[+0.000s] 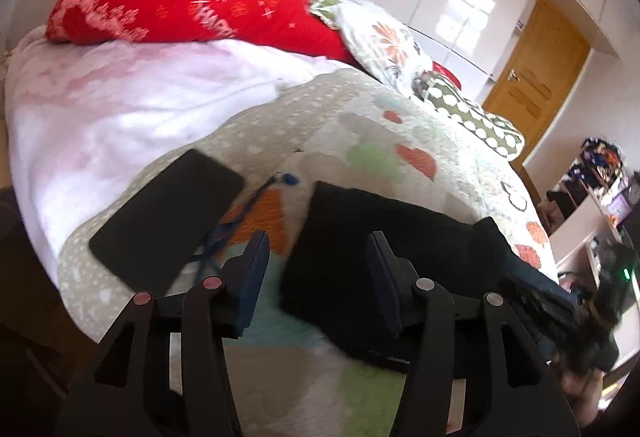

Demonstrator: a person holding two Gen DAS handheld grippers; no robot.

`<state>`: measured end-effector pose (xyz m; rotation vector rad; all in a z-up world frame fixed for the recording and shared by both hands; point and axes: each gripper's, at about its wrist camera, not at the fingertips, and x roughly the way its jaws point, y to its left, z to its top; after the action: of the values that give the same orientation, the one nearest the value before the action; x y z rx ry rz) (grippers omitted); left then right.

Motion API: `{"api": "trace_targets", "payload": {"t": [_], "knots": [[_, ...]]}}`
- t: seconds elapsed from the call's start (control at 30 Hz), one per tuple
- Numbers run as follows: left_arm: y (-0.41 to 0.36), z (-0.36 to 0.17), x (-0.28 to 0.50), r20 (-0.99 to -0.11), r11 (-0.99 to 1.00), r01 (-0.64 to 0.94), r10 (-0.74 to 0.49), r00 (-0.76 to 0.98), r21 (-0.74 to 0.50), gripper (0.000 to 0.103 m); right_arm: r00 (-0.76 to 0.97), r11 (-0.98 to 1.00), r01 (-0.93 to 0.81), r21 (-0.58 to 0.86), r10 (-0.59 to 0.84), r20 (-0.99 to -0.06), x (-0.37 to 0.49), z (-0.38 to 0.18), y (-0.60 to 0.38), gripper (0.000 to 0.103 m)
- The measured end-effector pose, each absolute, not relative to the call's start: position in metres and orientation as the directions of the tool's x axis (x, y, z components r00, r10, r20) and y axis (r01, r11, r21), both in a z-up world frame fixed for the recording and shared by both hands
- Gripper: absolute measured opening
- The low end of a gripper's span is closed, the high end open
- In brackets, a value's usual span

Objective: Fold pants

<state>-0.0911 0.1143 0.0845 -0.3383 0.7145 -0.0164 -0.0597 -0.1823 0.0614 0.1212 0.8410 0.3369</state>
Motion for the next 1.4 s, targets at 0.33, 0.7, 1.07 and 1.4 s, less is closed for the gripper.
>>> {"api": "trace_targets", "payload": {"t": [0.33, 0.7, 1.07, 1.4], "knots": [[0.078, 0.036, -0.048, -0.741, 0.969, -0.148, -0.048, 0.670, -0.197, 0.051, 0.580, 0.965, -0.070, 0.251, 0.244, -0.777, 0.025, 0.021, -0.216, 0.024], [0.076, 0.039, -0.057, -0.733, 0.970, -0.193, 0.023, 0.679, -0.148, 0.051, 0.602, 0.957, -0.146, 0.251, 0.287, -0.745, -0.037, 0.055, -0.217, 0.039], [0.072, 0.050, -0.081, -0.711, 0.973, -0.177, 0.021, 0.703, -0.147, 0.051, 0.604, 0.968, -0.239, 0.072, 0.206, -0.769, -0.095, 0.030, -0.165, 0.042], [0.065, 0.064, -0.110, -0.670, 0.981, -0.142, 0.017, 0.742, -0.132, 0.051, 0.636, 0.973, -0.204, 0.112, 0.219, -0.740, -0.117, 0.058, -0.166, 0.043]]}}
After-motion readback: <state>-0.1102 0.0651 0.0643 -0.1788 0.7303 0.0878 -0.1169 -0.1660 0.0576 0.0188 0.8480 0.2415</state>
